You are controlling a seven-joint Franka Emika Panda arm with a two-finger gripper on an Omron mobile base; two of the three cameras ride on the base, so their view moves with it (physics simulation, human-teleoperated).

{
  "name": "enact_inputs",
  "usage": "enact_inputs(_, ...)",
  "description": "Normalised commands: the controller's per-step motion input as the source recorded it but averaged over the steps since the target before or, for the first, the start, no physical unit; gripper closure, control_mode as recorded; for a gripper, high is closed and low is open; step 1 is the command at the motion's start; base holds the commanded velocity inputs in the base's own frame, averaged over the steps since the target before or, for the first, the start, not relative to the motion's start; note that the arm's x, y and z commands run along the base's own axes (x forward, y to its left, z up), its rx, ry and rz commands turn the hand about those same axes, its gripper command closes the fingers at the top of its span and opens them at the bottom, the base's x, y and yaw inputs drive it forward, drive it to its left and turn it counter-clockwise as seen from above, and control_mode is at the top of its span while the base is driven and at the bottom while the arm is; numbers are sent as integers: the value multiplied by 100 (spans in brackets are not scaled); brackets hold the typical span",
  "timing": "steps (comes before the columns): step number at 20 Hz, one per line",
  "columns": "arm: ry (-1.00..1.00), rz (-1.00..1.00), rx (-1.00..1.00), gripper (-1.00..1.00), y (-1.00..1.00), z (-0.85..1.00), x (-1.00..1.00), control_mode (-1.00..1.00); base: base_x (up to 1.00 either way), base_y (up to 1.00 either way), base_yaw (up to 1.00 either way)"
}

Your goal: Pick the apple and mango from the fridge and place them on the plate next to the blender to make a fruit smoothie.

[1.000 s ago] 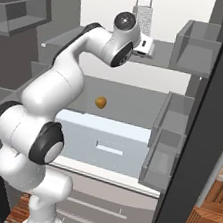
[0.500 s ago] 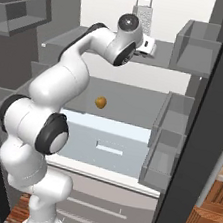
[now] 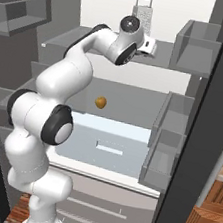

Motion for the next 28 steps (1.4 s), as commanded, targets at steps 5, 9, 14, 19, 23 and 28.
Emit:
enact_inputs(5, 0, 0, 0, -100, 0, -7, 35, -100, 0, 0, 0)
enact_inputs(9, 0, 0, 0, 100, 0, -22, 14, -100, 0, 0, 0)
enact_inputs(14, 0, 0, 0, 100, 0, -65, -1, -100, 0, 0, 0)
enact_inputs(19, -4, 0, -1, 100, 0, -69, -7, -100, 0, 0, 0)
enact_inputs(23, -23, 0, 0, 100, 0, -17, -25, -100, 0, 0, 0)
enact_inputs(28, -36, -1, 1, 100, 0, 1, -78, -100, 0, 0, 0)
